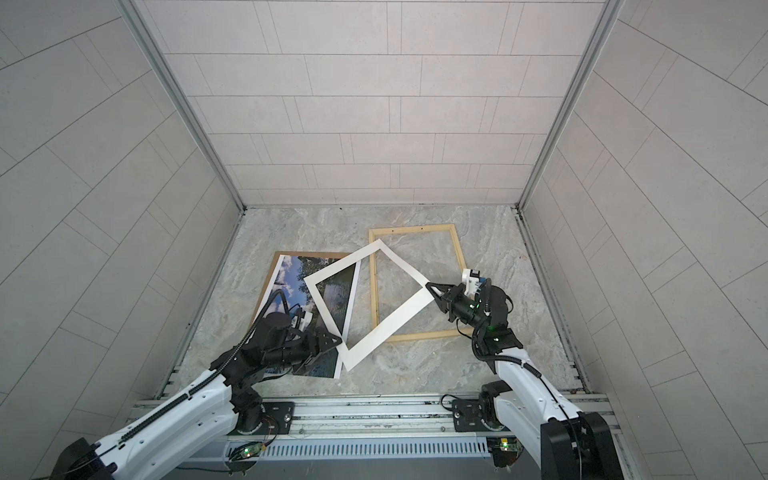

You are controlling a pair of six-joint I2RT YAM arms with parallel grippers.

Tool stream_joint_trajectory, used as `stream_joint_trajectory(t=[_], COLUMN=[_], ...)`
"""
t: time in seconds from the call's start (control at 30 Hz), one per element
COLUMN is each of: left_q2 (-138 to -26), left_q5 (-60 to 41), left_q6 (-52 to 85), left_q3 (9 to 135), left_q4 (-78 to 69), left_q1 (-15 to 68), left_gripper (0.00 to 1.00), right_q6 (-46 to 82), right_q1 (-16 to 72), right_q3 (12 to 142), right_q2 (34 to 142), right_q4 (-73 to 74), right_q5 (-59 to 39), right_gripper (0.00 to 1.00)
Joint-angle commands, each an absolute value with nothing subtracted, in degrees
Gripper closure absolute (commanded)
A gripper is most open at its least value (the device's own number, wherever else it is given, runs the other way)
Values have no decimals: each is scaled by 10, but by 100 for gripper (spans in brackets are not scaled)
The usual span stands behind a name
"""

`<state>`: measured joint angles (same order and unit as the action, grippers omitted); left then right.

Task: Put the photo into the frame

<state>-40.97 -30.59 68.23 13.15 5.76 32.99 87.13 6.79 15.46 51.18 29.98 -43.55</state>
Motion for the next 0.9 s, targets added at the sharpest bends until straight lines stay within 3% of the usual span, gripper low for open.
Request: stream_joint_trajectory(t=[0.0, 0.17, 0.43, 0.57, 0.6, 0.73, 0.87], left_q2=[-428, -467, -505, -496, -493, -485, -523], left_q5=[-276, -244, -232, -219, -216, -186, -198], left_q6=[715, 718, 726, 719, 715, 670, 600], left_q3=[122, 122, 147, 164, 176, 216, 277], left_q4=[-55, -99, -143, -107, -96, -33, 22], left_q1=[333, 332, 332, 332, 332, 332, 332], left_gripper=[20, 28, 73, 80, 82, 90, 92], right_q6=[889, 877, 753, 673, 655, 545, 390], right_q1=[67, 67, 67, 66, 66, 54, 52], right_q3=[160, 155, 178, 184, 185, 230, 333], right_q2=[483, 449, 384, 374, 376, 393, 411], right_q4=[285, 242, 32, -55, -68, -162, -314], right_q5=[-446, -449, -463, -453, -449, -412, -292], right_gripper=[100, 100, 100, 100, 94, 53, 32])
